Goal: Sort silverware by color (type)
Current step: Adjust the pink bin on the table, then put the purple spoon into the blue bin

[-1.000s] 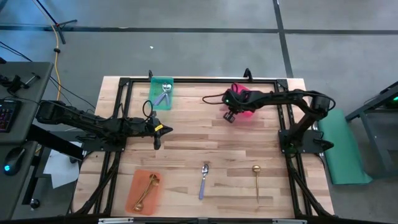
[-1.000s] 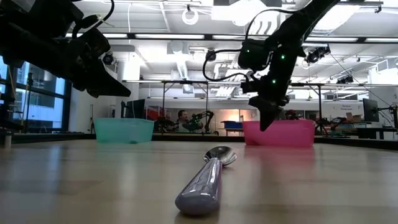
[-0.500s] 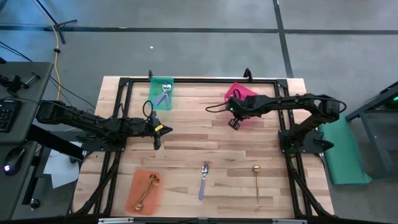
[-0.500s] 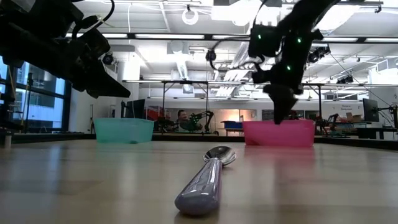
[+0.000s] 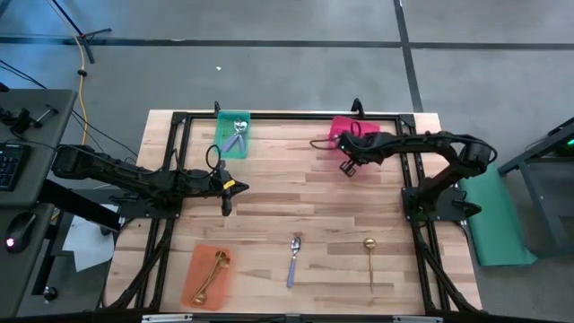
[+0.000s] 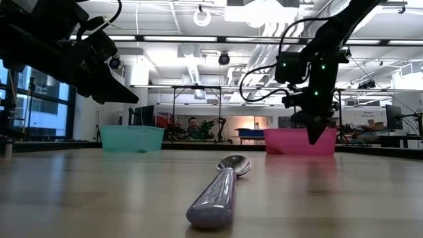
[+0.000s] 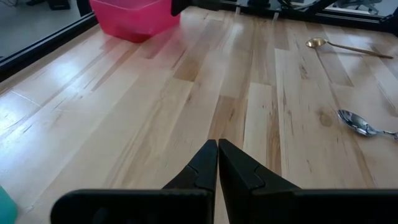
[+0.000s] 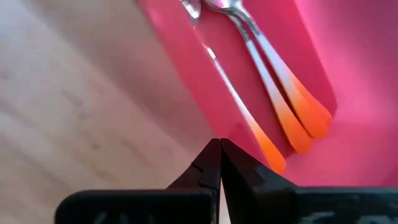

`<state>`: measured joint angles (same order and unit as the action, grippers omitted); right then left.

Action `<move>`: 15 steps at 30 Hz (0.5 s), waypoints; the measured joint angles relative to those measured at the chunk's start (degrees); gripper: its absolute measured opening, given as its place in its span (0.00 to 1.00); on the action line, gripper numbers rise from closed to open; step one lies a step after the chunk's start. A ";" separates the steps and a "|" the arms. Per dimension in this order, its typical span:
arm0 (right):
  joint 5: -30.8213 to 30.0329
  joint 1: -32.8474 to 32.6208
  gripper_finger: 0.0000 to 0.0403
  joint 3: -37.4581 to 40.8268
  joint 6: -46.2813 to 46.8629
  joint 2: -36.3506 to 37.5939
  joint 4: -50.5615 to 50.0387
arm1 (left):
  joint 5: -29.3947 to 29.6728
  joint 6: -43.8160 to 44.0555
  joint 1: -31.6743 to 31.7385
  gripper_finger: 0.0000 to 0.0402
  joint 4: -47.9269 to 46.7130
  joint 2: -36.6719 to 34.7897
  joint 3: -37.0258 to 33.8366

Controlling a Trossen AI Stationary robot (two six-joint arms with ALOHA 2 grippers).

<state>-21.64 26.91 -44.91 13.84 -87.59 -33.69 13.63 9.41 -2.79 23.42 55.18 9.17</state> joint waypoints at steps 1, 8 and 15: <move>-0.05 0.68 0.00 0.00 -0.39 0.00 0.17 | 0.02 0.00 0.00 0.01 0.02 0.00 0.00; -0.25 3.54 0.00 0.00 -1.96 0.18 2.08 | 0.01 0.04 0.00 0.01 0.02 0.00 0.01; 0.11 -0.62 0.00 0.00 -0.64 4.93 0.03 | -1.80 2.03 0.00 0.01 0.52 0.38 0.00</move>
<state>-21.53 26.29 -44.91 13.20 -82.66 -33.66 11.83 11.44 -2.79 23.94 55.56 9.17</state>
